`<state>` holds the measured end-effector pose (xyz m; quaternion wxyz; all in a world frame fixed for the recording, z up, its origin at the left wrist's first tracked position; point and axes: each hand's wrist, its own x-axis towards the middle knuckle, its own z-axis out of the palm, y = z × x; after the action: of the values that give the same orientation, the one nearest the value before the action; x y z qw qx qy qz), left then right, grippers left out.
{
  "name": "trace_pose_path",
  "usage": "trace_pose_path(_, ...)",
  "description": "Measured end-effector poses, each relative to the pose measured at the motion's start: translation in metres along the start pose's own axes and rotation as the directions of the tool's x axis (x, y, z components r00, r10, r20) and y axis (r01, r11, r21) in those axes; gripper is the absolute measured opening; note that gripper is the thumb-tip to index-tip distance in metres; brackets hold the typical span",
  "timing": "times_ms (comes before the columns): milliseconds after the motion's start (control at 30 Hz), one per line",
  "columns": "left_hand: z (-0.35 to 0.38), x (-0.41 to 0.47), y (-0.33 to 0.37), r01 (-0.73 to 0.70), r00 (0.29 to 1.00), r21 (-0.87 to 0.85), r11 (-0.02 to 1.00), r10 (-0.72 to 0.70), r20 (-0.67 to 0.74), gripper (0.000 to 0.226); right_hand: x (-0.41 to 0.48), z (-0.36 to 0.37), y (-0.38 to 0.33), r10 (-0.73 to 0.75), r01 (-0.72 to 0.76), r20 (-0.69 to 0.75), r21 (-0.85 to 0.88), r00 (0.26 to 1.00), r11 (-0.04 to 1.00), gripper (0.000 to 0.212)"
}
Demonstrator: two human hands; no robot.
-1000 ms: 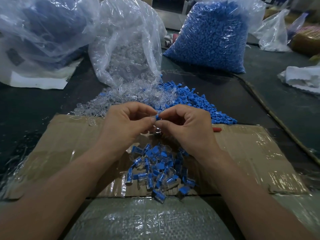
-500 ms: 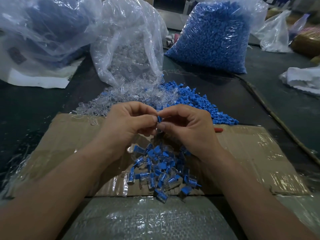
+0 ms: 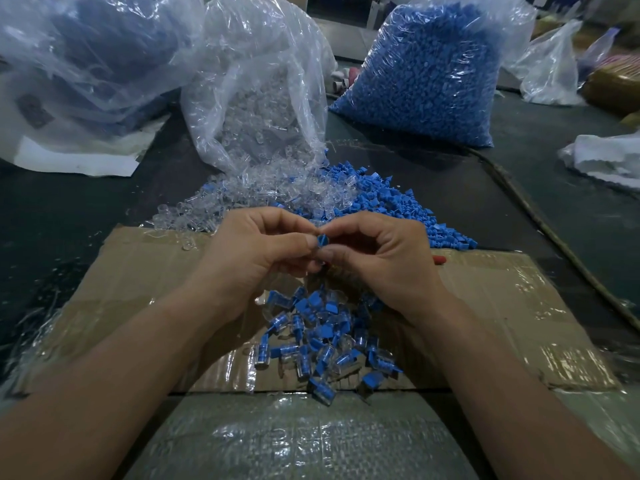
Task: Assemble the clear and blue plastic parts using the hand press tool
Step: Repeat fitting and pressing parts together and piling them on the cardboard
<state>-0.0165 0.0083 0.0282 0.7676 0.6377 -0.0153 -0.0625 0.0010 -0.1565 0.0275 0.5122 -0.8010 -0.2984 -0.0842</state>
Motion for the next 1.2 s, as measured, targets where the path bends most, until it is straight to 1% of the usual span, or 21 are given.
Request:
trace_pose_path(67, 0.000, 0.000, 0.000, -0.016, 1.000, 0.013, 1.000, 0.016, -0.013, 0.008, 0.000, 0.001, 0.000, -0.007, 0.007, -0.004, -0.017, 1.000, 1.000, 0.026)
trace_pose_path(167, 0.000, 0.000, -0.001, -0.020, 1.000, 0.004, 1.000, 0.020, -0.015, 0.013, 0.000, 0.002, 0.000, -0.058, 0.056, -0.035, -0.039, 0.998, 0.998, 0.028)
trace_pose_path(333, 0.001, -0.001, 0.000, 0.000, 1.000, 0.002, 1.000, -0.001, 0.028, 0.019, 0.000, 0.000, 0.001, -0.098, 0.093, -0.049, -0.100, 0.994, 0.991, 0.024)
trace_pose_path(533, 0.000, 0.000, -0.002, 0.010, 0.999, 0.005, 1.000, -0.011, 0.047, 0.010, 0.000, 0.000, 0.000, -0.130, 0.124, -0.039, -0.128, 0.991, 0.984, 0.021)
trace_pose_path(633, -0.001, 0.001, -0.003, 0.009, 0.999, 0.052, 0.999, -0.012, 0.052, 0.011, 0.000, 0.000, -0.001, -0.147, 0.142, -0.028, -0.135, 0.989, 0.981, 0.021)
trace_pose_path(767, -0.003, 0.003, -0.005, 0.012, 0.998, 0.095, 0.995, -0.017, 0.054, 0.008, 0.000, 0.000, -0.002, -0.192, 0.190, 0.006, -0.190, 0.981, 0.963, 0.021)
trace_pose_path(900, -0.003, 0.004, -0.007, 0.014, 0.998, 0.087, 0.996, -0.018, 0.056, 0.007, 0.000, -0.001, -0.004, -0.177, 0.178, 0.024, -0.205, 0.984, 0.962, 0.025)
trace_pose_path(967, -0.003, 0.005, -0.008, 0.020, 0.999, 0.045, 0.999, -0.022, 0.046, 0.011, 0.002, -0.006, -0.003, -0.102, 0.108, 0.036, -0.258, 0.994, 0.960, 0.030)
trace_pose_path(1033, -0.004, 0.006, -0.008, 0.024, 1.000, 0.010, 1.000, -0.024, 0.019, 0.012, 0.004, -0.016, 0.001, 0.062, -0.054, 0.018, -0.302, 0.998, 0.952, 0.031)
trace_pose_path(1133, -0.007, 0.008, -0.007, 0.021, 1.000, -0.033, 0.999, -0.021, -0.016, 0.012, 0.006, -0.039, 0.011, 0.257, -0.251, -0.028, -0.340, 0.966, 0.906, 0.016)
trace_pose_path(1200, -0.008, 0.008, -0.007, 0.011, 0.999, -0.035, 0.999, -0.012, -0.030, 0.013, 0.006, -0.052, 0.016, 0.368, -0.325, 0.029, -0.407, 0.930, 0.854, 0.016)
